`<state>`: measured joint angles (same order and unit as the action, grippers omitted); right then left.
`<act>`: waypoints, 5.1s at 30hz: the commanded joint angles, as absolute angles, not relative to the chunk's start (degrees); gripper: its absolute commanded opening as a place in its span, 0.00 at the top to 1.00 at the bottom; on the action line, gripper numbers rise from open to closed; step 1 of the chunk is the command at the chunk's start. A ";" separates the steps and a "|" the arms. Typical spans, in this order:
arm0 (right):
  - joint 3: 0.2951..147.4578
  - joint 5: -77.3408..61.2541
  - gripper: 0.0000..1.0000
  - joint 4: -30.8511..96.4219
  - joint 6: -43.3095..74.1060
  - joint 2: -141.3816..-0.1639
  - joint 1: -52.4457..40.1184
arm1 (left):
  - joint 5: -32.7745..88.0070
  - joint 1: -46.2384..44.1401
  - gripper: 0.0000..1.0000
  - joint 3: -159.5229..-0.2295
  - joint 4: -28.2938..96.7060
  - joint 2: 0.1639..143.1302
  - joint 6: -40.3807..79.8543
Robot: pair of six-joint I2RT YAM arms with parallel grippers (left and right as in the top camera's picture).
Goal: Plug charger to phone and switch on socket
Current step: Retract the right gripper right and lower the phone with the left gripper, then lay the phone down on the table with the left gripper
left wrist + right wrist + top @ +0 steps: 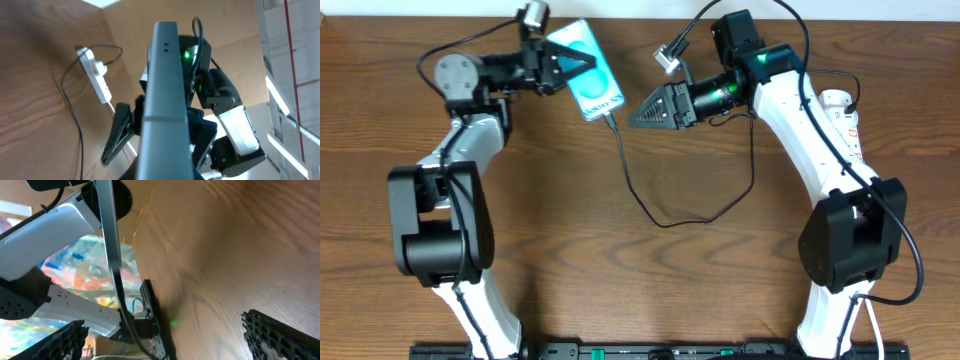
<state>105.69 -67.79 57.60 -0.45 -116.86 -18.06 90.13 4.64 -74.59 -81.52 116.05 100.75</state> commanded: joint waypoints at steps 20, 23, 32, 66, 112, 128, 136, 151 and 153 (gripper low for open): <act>106.19 -57.08 0.01 57.71 8.16 -94.13 -13.91 | 82.94 9.69 0.93 -71.88 -62.30 115.74 96.55; 106.19 -57.08 0.01 58.59 8.16 -92.44 -13.91 | 81.78 9.69 0.93 -71.88 -60.42 115.74 95.09; 106.19 -57.10 0.01 60.25 8.16 -91.02 -13.91 | 76.88 9.67 0.93 -71.88 -34.65 115.74 75.48; 106.19 -57.10 0.01 60.73 8.12 -91.02 -13.93 | 49.39 9.67 0.93 -71.88 27.55 115.74 24.91; 106.19 -57.08 0.01 61.60 7.66 -91.02 -13.98 | 40.86 9.67 0.83 -71.88 37.52 115.74 20.99; 106.19 -57.08 0.01 61.58 7.64 -91.02 -13.98 | 40.16 9.69 0.76 -71.88 40.18 115.74 19.51; 106.19 -57.08 0.01 61.52 7.64 -91.02 -13.98 | 36.38 9.69 0.76 -71.88 42.44 115.74 19.07; 106.19 -57.08 0.01 61.56 7.60 -91.02 -13.98 | 35.07 9.69 0.71 -71.88 44.99 115.74 17.61; 106.19 -57.08 0.01 61.56 7.60 -91.02 -13.98 | 33.52 9.67 0.71 -71.88 45.45 115.74 17.61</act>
<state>105.71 -56.77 61.54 7.68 -92.07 -14.35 38.13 9.65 -71.33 44.49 116.05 19.20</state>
